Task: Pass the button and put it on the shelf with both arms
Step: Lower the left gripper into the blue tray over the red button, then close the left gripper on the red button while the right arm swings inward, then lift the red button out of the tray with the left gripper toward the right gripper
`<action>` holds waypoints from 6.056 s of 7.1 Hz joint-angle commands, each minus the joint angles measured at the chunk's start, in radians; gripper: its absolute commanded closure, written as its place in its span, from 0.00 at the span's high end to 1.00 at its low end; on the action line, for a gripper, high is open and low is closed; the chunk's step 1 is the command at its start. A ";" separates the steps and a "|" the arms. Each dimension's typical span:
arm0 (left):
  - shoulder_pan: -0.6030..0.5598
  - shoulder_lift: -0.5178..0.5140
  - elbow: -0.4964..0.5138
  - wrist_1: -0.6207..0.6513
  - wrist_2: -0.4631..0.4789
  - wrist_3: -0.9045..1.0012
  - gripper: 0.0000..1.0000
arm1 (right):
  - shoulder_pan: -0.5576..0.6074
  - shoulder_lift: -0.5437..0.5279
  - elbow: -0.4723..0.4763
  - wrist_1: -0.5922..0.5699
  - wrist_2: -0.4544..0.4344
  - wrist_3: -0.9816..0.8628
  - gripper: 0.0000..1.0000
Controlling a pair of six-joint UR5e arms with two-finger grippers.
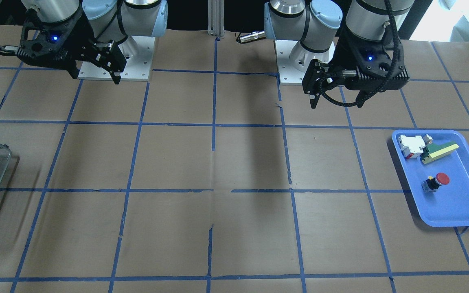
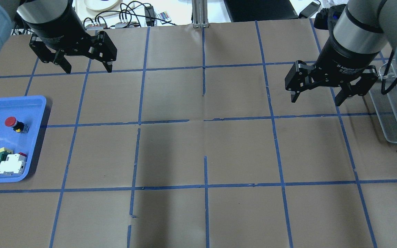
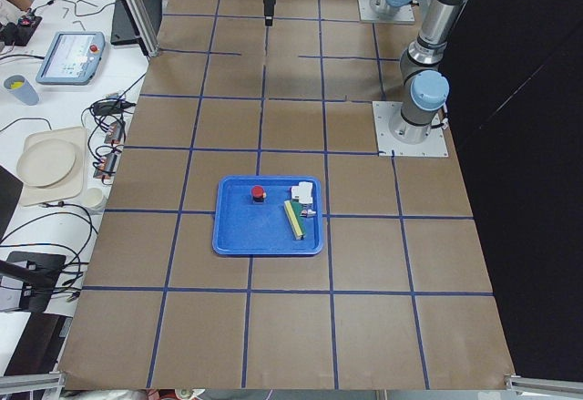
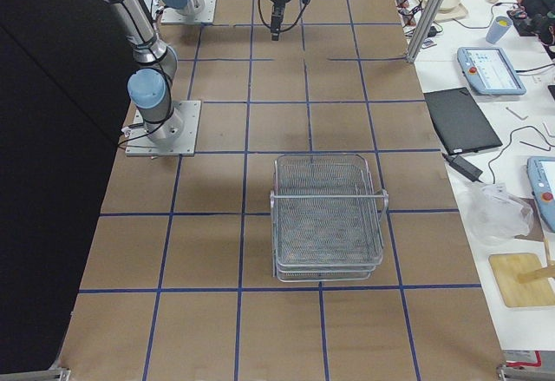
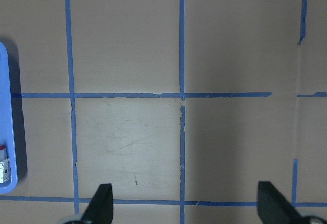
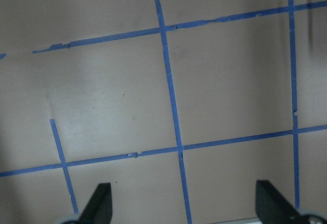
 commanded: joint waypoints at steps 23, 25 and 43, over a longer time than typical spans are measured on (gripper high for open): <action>0.757 -0.432 -0.237 0.571 -0.094 0.913 0.98 | -0.012 -0.058 0.046 0.016 0.144 0.395 1.00; 0.759 -0.444 -0.239 0.612 -0.083 0.899 0.97 | -0.014 -0.057 0.054 0.016 0.230 0.493 1.00; 0.537 -0.077 -0.254 0.053 -0.261 0.753 0.03 | -0.125 0.029 0.080 0.329 1.008 0.534 1.00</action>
